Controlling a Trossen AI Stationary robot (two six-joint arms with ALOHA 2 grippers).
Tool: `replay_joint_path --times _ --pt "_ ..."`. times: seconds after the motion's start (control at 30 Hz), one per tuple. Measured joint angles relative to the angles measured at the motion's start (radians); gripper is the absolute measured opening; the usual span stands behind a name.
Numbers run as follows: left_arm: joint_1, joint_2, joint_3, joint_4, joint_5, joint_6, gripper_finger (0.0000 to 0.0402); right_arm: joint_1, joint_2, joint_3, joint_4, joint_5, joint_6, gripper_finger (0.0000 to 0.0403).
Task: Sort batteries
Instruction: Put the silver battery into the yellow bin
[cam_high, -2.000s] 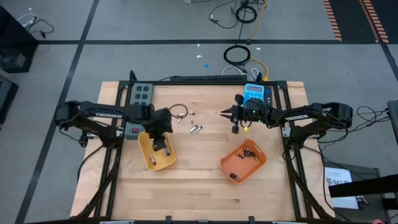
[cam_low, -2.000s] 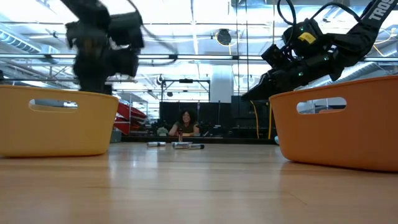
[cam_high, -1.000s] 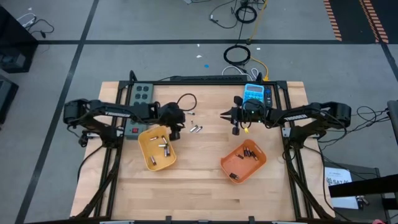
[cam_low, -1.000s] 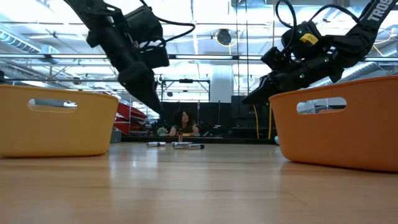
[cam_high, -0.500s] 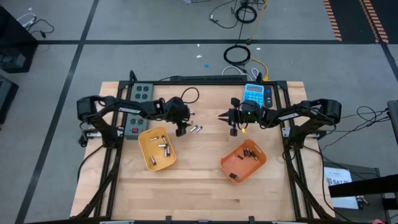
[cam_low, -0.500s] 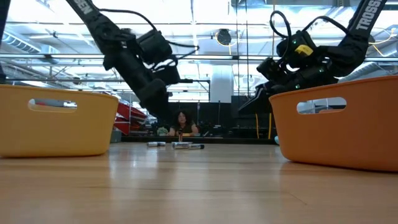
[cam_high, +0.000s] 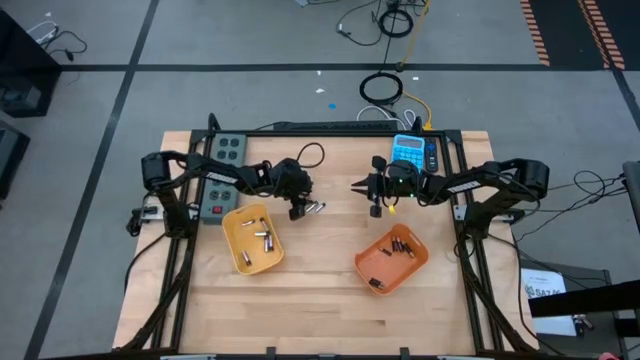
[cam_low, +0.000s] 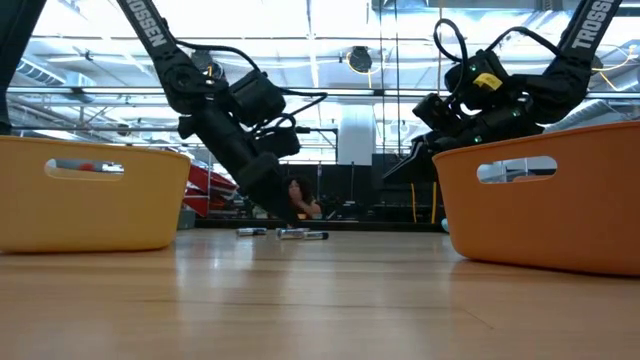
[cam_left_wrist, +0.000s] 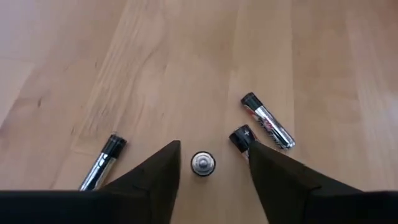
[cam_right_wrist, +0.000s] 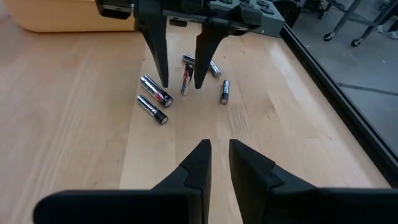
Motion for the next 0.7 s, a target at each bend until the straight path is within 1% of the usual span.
replay_joint_path --times 0.07,0.1,0.23,0.27,0.37,0.47,0.53,0.63,0.67,0.7 --pt "0.0 0.0 0.0 0.0 -0.013 0.006 0.0167 0.0 0.0 0.0 0.0 0.0 0.0 0.0047" --pt "0.001 0.0 0.0 0.0 -0.019 0.009 0.0147 0.0 0.0 0.0 0.0 0.0 0.0 0.0047" --pt "0.002 0.0 0.0 -0.001 -0.028 0.027 0.0042 0.0 0.0 0.0 -0.001 0.0 -0.002 0.0047" --pt "0.002 0.0 0.0 0.0 -0.028 0.027 0.0036 0.0 0.0 0.0 -0.001 0.0 -0.002 0.0047" --pt "0.002 0.0 0.0 0.0 -0.029 0.027 0.0036 0.0 -0.001 0.0 -0.005 0.0 -0.004 0.0047" --pt "0.002 -0.034 0.0 -0.024 -0.031 0.027 0.0036 0.0 -0.001 0.0 -0.006 0.0 -0.01 0.0047" --pt "0.007 -0.097 0.007 -0.062 -0.031 0.026 0.0036 -0.001 -0.001 0.0 -0.006 0.0 -0.01 0.0047" --pt "0.023 -0.239 0.032 -0.146 -0.027 0.025 0.0036 -0.001 -0.001 0.0 -0.006 0.004 -0.01 0.0047" --pt "0.03 -0.292 0.041 -0.183 -0.008 0.011 0.0036 -0.001 -0.001 0.0 -0.006 0.005 -0.009 0.0047" --pt "0.038 -0.344 0.052 -0.227 0.033 -0.015 0.0036 -0.001 -0.001 0.0 -0.006 0.007 -0.009 0.0047"
